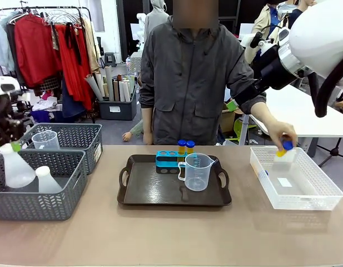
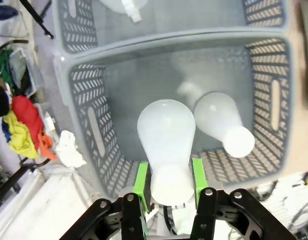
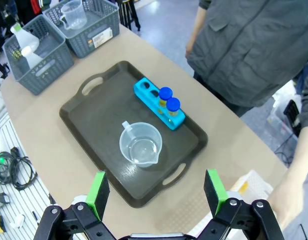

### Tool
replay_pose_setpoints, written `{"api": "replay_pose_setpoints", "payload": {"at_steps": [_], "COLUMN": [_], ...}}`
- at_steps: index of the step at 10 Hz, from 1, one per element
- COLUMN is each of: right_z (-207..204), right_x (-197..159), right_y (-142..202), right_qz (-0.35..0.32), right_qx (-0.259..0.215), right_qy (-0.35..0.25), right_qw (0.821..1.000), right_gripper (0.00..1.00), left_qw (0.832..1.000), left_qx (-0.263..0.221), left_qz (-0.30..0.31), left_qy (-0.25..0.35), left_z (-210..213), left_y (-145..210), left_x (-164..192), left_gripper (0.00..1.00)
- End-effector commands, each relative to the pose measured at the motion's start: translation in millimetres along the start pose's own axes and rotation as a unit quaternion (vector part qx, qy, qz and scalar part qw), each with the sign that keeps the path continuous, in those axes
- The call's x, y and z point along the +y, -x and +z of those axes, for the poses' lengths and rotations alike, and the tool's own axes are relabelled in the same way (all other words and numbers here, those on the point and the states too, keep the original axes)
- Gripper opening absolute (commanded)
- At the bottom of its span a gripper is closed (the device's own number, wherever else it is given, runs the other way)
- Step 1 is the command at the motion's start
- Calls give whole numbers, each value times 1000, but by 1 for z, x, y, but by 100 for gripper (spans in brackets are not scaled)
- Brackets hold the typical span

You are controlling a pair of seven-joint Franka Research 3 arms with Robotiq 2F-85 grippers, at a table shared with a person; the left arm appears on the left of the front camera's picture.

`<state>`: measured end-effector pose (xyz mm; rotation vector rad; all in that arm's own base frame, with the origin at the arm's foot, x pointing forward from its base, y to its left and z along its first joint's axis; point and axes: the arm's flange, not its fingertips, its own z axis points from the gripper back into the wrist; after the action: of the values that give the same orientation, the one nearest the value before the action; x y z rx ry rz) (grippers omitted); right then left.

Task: Prepare the laboratory tools.
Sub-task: Pick up one Small flask and place it on the Handle tray.

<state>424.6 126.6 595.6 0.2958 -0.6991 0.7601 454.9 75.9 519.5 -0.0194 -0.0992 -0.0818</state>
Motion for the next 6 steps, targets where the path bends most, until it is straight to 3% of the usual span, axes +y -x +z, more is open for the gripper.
{"api": "replay_pose_setpoints", "payload": {"at_steps": [1,3,6], "right_z": [2,2,2], "right_x": [1,1,1], "right_y": [-2,-2,-2], "right_qz": [-10,-10,-10], "right_qx": [-1,-1,-1], "right_qy": [-3,-3,-3], "right_qw": [1000,1000,1000], "right_gripper": [100,100,100], "left_qw": [1000,997,990], "left_qx": [-5,-15,-57], "left_qz": [-4,-38,-116], "left_qy": [-30,-62,-54], "left_z": [50,106,183], "left_y": [9,7,-8], "left_x": [-23,-54,-125], "left_gripper": [0,0,0]}}
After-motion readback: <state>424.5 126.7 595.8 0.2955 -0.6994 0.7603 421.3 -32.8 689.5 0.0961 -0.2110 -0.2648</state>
